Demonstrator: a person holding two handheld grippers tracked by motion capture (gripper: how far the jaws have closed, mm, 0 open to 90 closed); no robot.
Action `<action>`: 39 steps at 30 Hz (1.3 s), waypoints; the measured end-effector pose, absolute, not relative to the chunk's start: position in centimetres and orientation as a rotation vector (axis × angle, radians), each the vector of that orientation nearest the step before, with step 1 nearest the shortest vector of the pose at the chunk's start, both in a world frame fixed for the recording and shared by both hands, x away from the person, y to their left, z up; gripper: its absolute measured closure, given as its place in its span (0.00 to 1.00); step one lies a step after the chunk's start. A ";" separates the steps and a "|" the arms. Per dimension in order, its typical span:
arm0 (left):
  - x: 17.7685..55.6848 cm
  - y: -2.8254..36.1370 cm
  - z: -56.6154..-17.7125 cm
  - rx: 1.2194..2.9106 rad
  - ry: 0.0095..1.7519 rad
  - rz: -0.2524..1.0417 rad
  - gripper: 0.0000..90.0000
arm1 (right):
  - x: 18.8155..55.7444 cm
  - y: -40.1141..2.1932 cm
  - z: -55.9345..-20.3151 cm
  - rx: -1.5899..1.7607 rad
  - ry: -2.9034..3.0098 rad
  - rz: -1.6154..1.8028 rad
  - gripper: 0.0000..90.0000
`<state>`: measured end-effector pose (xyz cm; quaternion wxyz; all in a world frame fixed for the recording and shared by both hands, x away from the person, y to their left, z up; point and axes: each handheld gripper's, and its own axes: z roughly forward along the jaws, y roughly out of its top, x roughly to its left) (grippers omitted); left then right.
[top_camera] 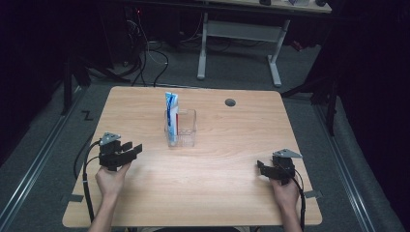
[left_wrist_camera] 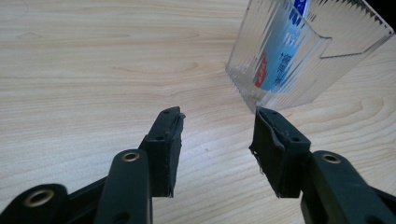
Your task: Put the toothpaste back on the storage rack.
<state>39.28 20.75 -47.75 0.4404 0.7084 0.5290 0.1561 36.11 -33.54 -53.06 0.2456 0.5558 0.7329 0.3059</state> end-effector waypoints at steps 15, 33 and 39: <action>38.9 20.7 -49.0 1.758 1.338 0.362 0.57 | 36.1 -33.5 -53.1 1.517 2.000 0.835 0.33; 38.5 20.5 -50.5 1.759 1.379 0.361 0.55 | 36.1 -33.6 -53.1 1.514 2.001 0.834 0.33; 38.4 20.6 -51.2 1.767 1.396 0.358 0.55 | 36.1 -33.6 -53.1 1.514 2.001 0.834 0.33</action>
